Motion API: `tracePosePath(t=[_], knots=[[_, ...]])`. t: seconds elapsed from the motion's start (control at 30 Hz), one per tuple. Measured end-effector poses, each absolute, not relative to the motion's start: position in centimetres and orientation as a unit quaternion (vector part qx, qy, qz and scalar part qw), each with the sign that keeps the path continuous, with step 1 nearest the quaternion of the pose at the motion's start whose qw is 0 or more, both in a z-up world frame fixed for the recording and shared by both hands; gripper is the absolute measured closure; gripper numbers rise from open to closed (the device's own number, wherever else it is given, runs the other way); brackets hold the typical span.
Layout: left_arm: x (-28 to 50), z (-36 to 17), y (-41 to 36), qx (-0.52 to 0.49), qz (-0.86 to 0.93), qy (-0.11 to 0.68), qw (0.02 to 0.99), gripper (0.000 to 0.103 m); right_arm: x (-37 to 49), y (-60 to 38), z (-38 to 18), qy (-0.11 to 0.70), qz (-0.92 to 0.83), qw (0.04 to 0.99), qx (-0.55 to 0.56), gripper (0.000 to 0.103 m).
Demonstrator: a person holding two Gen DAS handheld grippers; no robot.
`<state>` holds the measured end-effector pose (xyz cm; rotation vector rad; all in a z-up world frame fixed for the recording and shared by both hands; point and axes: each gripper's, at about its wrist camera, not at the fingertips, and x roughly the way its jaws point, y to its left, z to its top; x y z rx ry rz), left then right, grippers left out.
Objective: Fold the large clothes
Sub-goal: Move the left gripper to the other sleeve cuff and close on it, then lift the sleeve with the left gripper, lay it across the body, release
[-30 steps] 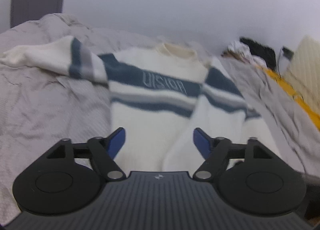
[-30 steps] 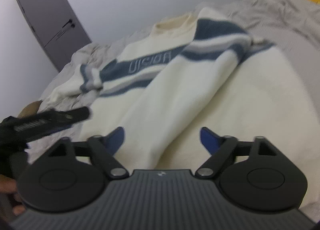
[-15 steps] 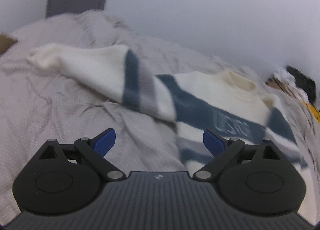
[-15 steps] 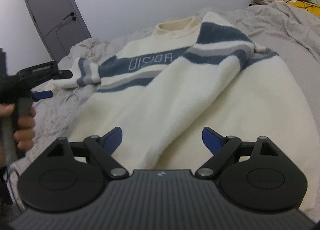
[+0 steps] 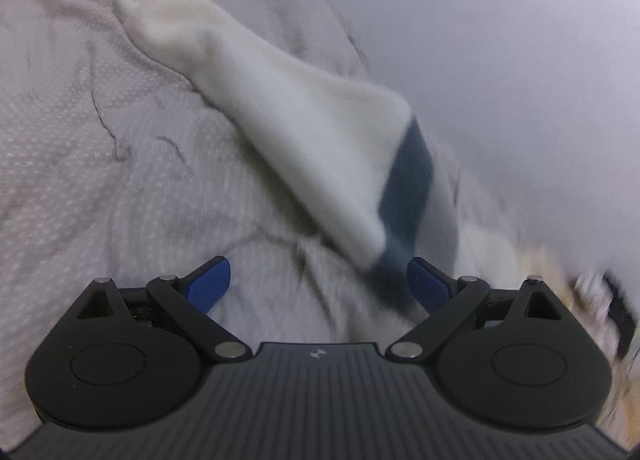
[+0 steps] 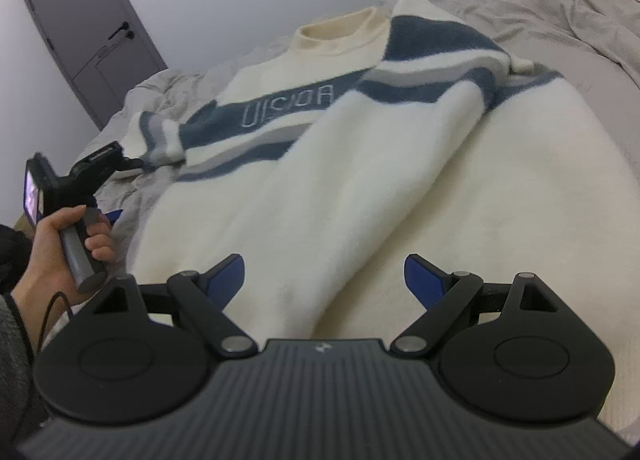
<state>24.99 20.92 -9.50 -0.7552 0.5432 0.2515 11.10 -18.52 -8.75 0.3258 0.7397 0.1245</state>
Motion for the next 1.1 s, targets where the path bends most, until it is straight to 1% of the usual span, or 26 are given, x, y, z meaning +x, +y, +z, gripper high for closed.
tracePosePath(t=[0.13,0.17,0.2,0.37,0.43,0.47,0.5,0.53,0.6,0.73,0.77,0.83,0.87,0.93,0.97,1.1], knots=[[26.0,-10.7,22.7,-0.420,0.108,0.205,0.878,0.007,11.4,-19.6,-8.8,0.351,0.042,0.918,0.178,0.014],[26.8,-10.9,23.0,-0.428,0.105,0.197,0.876,0.008,11.5,-19.8,-8.9,0.351,0.036,0.918,0.179,0.014],[27.2,-11.0,23.4,-0.434,0.101,0.187,0.875,0.011,11.6,-20.0,-9.1,0.353,0.031,0.917,0.182,0.014],[29.2,-12.0,25.4,-0.485,0.076,0.145,0.859,0.015,12.9,-20.5,-9.8,0.362,0.031,0.913,0.187,0.015],[30.1,-12.1,26.3,-0.500,0.072,0.135,0.853,0.021,13.5,-20.5,-9.9,0.366,0.032,0.911,0.186,0.015],[30.7,-12.2,27.0,-0.507,0.075,0.138,0.848,0.028,13.8,-20.5,-10.0,0.368,0.033,0.911,0.184,0.015],[31.3,-12.4,27.6,-0.513,0.084,0.142,0.842,0.038,14.1,-20.4,-10.0,0.367,0.035,0.913,0.175,0.015],[31.7,-12.7,28.2,-0.521,0.092,0.148,0.835,0.043,14.3,-20.1,-10.0,0.366,0.035,0.916,0.162,0.015],[32.4,-13.0,29.4,-0.530,0.096,0.152,0.829,0.057,14.8,-19.8,-10.2,0.365,0.032,0.920,0.139,0.015],[34.5,-12.5,30.5,-0.505,0.107,0.160,0.841,0.066,15.7,-19.5,-10.6,0.371,0.033,0.919,0.129,0.015],[34.9,-12.0,30.6,-0.490,0.124,0.158,0.848,0.070,16.0,-19.4,-10.6,0.372,0.032,0.919,0.124,0.015],[34.9,-11.1,31.0,-0.474,0.172,0.131,0.854,0.070,16.5,-19.2,-10.7,0.373,0.029,0.920,0.119,0.015],[35.1,-11.0,31.5,-0.474,0.192,0.133,0.849,0.071,16.7,-19.2,-10.6,0.374,0.027,0.920,0.118,0.015],[35.8,-11.3,33.1,-0.491,0.206,0.151,0.833,0.079,17.1,-19.2,-10.5,0.373,0.025,0.919,0.121,0.015],[36.1,-11.3,33.9,-0.492,0.212,0.158,0.829,0.088,17.2,-19.3,-10.4,0.373,0.023,0.919,0.124,0.015],[36.3,-8.6,34.3,-0.433,0.239,0.148,0.856,0.093,17.6,-19.4,-10.3,0.370,0.022,0.920,0.125,0.015]])
